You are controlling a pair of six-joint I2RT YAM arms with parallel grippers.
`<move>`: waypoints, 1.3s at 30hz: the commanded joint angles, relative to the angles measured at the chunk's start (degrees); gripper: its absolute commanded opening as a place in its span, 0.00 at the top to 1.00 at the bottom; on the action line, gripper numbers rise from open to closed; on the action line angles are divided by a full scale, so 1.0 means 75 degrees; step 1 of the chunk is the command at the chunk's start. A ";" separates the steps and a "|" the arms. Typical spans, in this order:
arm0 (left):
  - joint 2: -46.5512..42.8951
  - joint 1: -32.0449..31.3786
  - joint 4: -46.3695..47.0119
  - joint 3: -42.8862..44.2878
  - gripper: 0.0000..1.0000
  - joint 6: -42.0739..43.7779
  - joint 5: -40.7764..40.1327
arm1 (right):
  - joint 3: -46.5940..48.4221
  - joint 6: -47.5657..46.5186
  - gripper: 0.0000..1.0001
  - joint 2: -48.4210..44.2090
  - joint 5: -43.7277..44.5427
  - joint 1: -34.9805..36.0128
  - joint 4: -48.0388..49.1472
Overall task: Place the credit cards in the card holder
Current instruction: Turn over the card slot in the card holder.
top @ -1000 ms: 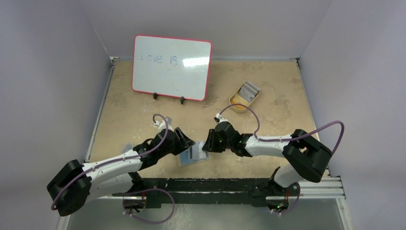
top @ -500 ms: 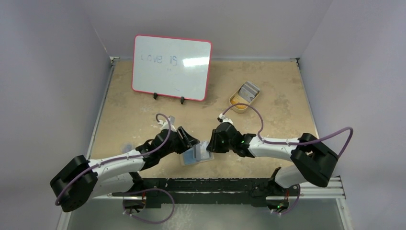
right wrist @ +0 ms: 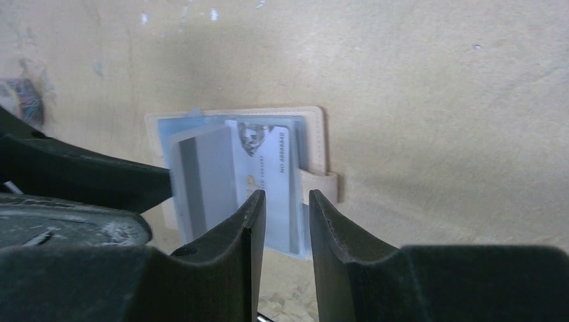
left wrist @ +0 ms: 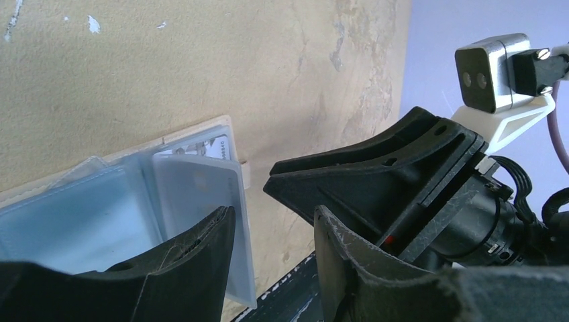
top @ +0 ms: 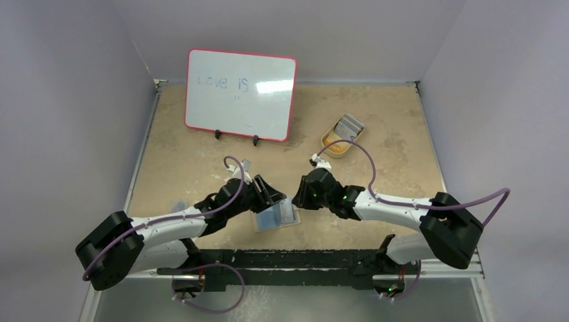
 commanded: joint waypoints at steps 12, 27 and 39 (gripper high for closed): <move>0.0531 -0.0109 0.0261 0.0596 0.54 0.0359 -0.0012 | 0.0191 -0.0150 0.68 -0.0752 0.0805 -0.0083 -0.0567; -0.1336 -0.0091 -0.4322 0.0741 0.54 0.0873 -0.2072 | 0.3069 -0.5427 0.61 0.0086 0.2478 -0.2213 -0.0964; -0.1151 0.0115 -0.4644 0.0333 0.52 0.1053 -0.2178 | 0.4897 -0.7432 0.46 0.2941 0.3468 -0.3546 -0.1476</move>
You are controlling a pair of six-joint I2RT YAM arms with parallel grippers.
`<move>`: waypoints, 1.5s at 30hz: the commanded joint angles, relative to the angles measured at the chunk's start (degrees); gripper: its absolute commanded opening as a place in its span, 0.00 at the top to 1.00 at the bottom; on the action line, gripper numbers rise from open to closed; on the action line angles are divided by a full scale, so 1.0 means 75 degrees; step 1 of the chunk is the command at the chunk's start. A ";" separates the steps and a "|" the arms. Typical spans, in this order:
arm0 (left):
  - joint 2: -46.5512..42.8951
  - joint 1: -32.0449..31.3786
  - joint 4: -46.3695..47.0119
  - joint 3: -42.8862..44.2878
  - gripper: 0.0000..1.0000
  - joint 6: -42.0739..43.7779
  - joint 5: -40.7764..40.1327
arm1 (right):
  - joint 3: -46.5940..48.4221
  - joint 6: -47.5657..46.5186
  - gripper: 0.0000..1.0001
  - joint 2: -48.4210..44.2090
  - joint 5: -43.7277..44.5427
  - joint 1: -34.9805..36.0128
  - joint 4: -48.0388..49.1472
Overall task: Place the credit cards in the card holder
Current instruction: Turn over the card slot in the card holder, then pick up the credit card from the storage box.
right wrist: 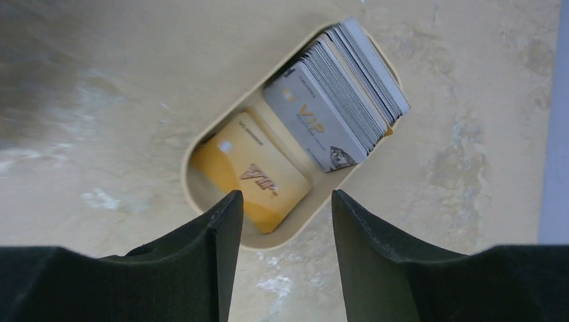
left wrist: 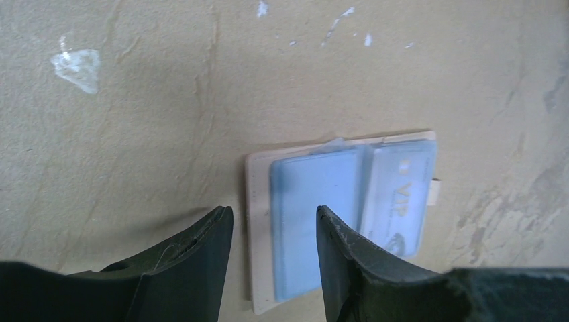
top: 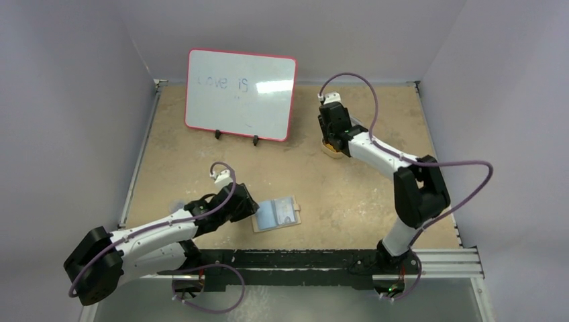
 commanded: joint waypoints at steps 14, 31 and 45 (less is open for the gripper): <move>0.1317 0.0257 0.1488 0.0271 0.53 0.0940 0.0373 | 0.1304 -0.2050 0.28 0.1935 0.0801 -0.0946 0.0162; -0.0507 0.0263 0.0383 0.0436 0.52 0.0805 -0.0277 | 0.1109 -0.2923 0.37 0.2262 0.1320 -0.1200 0.1212; -0.0509 0.0262 0.0225 0.0495 0.52 0.0851 -0.0316 | 0.1085 -0.2905 0.55 0.2169 0.1250 -0.1218 0.1364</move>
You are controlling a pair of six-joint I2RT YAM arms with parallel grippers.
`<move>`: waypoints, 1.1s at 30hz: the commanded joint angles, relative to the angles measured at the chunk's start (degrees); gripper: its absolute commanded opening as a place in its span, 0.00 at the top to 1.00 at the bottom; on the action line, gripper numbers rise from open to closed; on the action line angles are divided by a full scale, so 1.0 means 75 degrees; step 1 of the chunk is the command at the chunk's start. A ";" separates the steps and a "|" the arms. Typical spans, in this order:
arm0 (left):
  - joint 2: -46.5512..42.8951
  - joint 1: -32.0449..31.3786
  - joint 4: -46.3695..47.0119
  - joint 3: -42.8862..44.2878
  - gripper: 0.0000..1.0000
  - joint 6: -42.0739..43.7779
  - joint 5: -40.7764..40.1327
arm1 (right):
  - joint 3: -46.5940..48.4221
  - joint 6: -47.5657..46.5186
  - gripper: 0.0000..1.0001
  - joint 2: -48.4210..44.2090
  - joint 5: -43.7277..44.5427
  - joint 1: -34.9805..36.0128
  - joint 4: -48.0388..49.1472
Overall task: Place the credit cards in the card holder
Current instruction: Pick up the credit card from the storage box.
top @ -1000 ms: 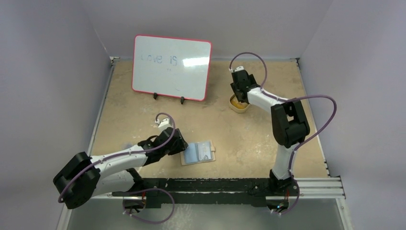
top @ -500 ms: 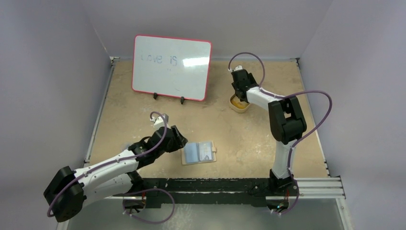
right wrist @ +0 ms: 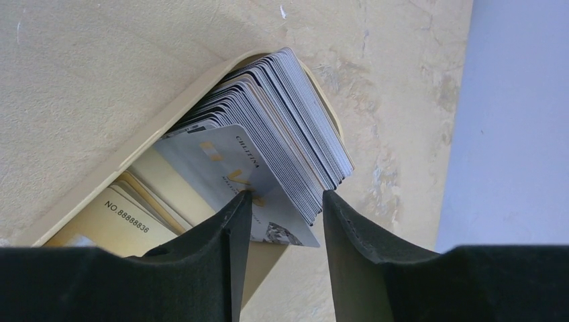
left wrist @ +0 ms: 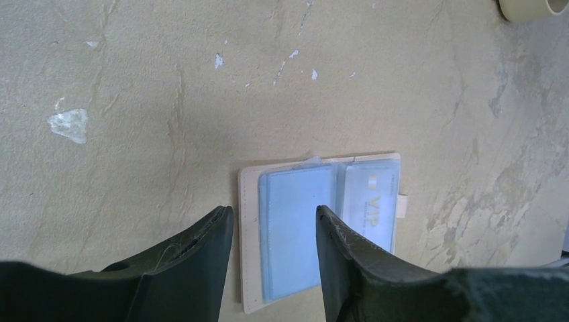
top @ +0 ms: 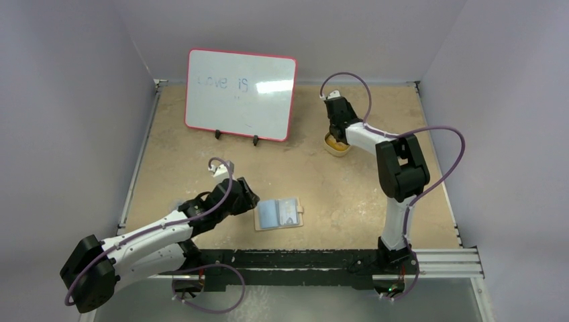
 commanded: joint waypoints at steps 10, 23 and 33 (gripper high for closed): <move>-0.0113 0.0053 -0.0118 0.0475 0.52 0.0041 -0.0204 | 0.0331 0.0176 0.75 -0.0293 0.0197 -0.0070 -0.0100; -0.0163 0.0050 -0.0312 0.0622 0.53 0.0009 -0.0283 | 0.0955 0.1159 0.98 -0.0678 -0.1300 0.0093 -0.2187; -0.0055 0.0054 -0.0409 0.0418 0.58 0.0011 -0.0284 | 0.0527 0.2834 1.00 -0.2060 -0.2643 0.0257 -0.3277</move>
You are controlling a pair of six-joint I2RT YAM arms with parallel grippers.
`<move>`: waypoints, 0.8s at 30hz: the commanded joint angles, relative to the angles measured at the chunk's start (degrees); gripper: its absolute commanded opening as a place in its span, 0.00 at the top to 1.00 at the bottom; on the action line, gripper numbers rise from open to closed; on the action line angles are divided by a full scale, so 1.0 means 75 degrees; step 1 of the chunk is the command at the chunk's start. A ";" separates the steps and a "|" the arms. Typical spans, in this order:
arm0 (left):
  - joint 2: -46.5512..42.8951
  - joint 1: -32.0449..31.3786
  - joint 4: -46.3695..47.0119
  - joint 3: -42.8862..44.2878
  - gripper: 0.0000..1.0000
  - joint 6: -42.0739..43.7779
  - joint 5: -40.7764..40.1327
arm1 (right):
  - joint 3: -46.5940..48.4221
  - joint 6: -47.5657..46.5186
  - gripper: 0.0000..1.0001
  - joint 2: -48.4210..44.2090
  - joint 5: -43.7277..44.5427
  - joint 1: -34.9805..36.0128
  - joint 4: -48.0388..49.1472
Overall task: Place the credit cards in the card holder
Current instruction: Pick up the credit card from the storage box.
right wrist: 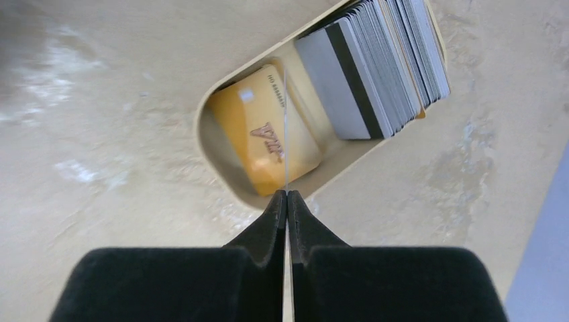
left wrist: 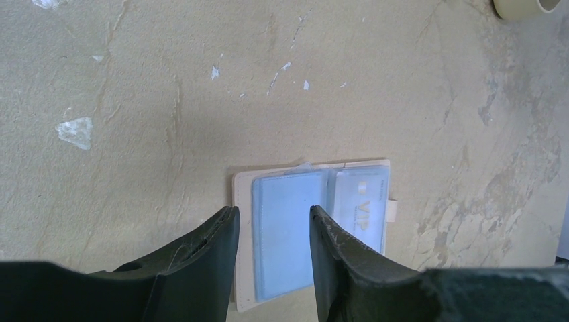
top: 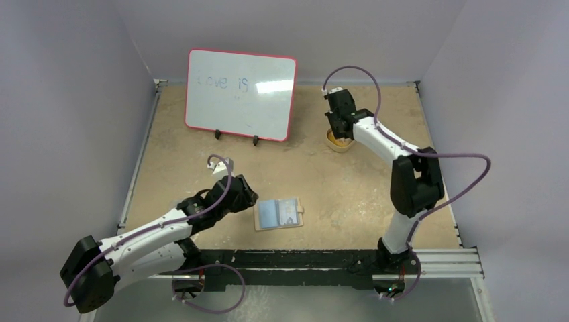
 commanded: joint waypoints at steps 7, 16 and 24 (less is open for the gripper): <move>-0.0181 0.0022 -0.0105 -0.0190 0.60 -0.0021 -0.0111 | -0.1263 0.2042 1.00 -0.2357 -0.2330 0.0407 0.0255; 0.0027 0.0019 0.0442 -0.0595 0.69 -0.0134 0.0354 | -0.3232 0.3938 1.00 -0.4502 -0.4368 0.0675 0.1844; 0.0287 0.0021 0.0942 -0.0763 0.76 -0.0191 0.0826 | -0.5294 0.5717 1.00 -0.5010 -0.5387 0.1432 0.3802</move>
